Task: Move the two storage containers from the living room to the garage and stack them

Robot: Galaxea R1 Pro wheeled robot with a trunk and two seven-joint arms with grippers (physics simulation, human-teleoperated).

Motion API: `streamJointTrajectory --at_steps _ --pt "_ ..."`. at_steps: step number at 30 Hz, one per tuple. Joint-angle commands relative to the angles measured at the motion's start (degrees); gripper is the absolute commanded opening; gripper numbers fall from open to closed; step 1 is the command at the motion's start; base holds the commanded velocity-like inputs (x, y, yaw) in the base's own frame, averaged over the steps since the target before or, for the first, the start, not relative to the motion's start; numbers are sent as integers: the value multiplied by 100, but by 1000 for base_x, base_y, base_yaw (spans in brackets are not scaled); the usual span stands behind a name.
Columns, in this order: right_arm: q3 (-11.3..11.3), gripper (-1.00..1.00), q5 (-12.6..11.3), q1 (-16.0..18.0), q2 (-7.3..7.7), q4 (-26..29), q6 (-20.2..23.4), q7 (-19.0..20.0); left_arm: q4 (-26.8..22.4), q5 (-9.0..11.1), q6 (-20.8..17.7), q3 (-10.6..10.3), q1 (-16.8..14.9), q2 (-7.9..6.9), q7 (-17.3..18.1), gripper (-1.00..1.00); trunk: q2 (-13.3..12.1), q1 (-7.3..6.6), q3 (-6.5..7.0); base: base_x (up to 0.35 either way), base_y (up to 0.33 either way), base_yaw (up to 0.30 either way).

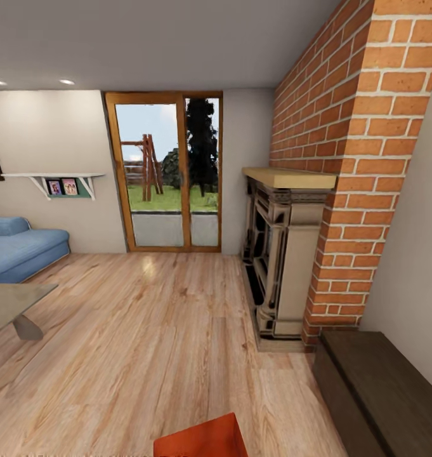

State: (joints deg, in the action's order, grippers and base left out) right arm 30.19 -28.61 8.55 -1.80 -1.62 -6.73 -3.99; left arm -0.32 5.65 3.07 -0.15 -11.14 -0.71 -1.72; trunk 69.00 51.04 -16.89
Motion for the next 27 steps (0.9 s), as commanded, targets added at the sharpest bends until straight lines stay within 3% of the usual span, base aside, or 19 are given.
streamJointTrajectory --at_steps 1,17,27 --pt "49 100 -48 7 -4 -16 -30 -5 6 59 19 -6 -4 1 -2 100 4 0 -7 0 0 267" --pt "49 100 -48 7 -4 -16 -30 -5 6 59 19 -9 -2 1 -4 100 4 0 -7 0 0 265" --pt "48 100 -48 7 -4 -14 -30 -5 7 59 19 -11 -2 1 -4 100 4 0 -7 0 -158 37"
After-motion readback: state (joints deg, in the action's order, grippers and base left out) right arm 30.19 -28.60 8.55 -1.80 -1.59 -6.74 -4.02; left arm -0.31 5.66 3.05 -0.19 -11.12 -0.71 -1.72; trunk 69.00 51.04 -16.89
